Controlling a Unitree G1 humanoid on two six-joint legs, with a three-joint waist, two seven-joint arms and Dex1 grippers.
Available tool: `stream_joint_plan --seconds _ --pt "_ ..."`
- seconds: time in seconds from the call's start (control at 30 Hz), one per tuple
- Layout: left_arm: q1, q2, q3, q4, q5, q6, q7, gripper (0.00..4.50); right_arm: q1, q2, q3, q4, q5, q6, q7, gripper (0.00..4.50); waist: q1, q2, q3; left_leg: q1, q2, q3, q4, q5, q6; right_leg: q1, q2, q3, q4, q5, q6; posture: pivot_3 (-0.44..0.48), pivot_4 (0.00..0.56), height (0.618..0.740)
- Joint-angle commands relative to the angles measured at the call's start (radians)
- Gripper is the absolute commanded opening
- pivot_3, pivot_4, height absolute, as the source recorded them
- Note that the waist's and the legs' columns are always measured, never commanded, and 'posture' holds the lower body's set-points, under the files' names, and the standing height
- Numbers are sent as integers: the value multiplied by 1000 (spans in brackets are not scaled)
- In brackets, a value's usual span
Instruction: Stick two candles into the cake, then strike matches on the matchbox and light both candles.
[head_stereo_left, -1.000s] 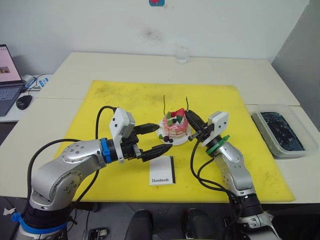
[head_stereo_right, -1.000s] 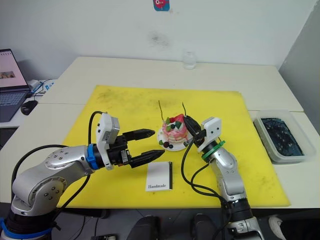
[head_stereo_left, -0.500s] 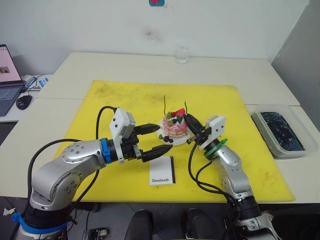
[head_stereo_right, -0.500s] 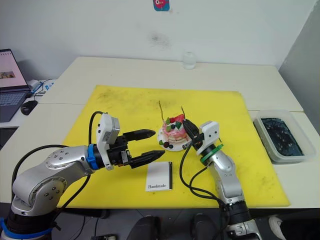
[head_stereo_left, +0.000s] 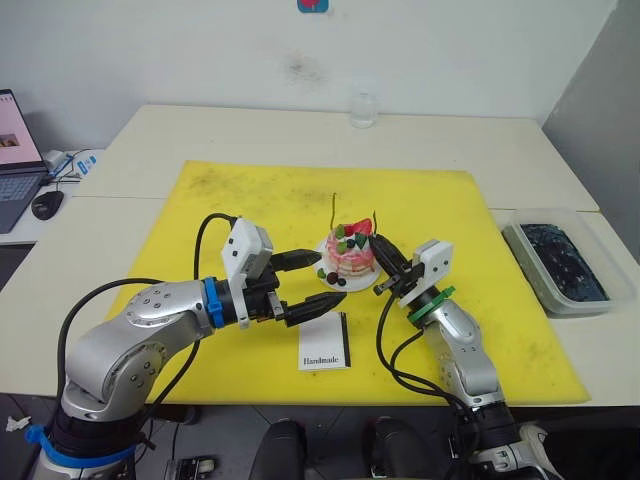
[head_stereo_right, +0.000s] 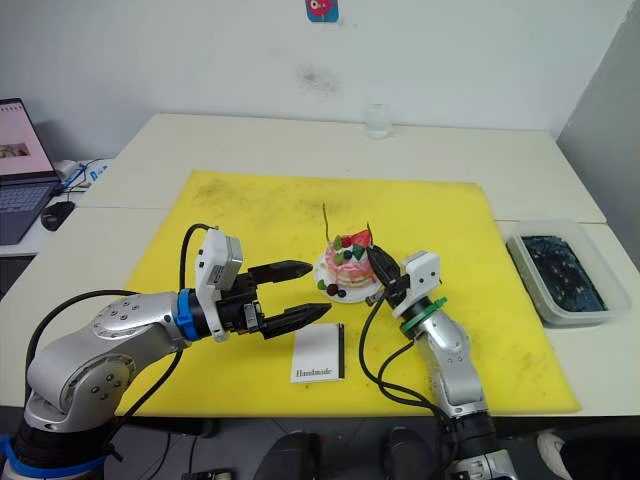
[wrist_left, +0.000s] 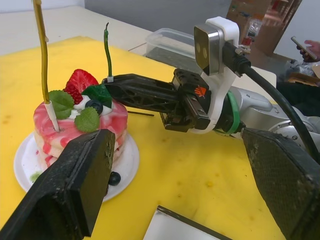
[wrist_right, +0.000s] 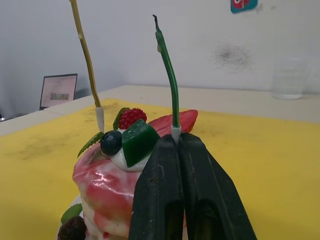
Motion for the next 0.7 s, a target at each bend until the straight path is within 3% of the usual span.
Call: stream_joint_plan --seconds 0.03,0.07,0.27,0.57,0.7 --pt "-6 2 -4 -8 14 -30 -11 4500 -5 6 -1 -22 9 7 -10 469 0 0 0 0 0 0 0 0 0 0 0 0 0 0 0 0 150 740" --pt "-4 2 -7 -10 20 -33 -13 4500 -4 3 -3 -31 10 5 -9 642 0 0 0 0 0 0 0 0 0 0 0 0 0 0 0 0 150 740" --pt "1 2 -30 -13 53 -56 -23 4500 -4 -50 -15 -114 33 55 18 2757 -1 0 0 0 0 0 0 0 0 0 0 0 0 0 0 0 150 740" --pt "6 3 -8 18 65 -38 -7 4500 36 -206 -68 -333 124 250 57 2757 -1 0 0 0 0 0 0 0 0 0 -1 0 0 0 0 0 150 740" --pt "34 100 146 91 -155 213 -11 4500 84 -345 -117 -451 179 384 102 2757 -4 0 0 0 0 0 -1 0 0 0 -1 0 0 0 0 0 150 740"
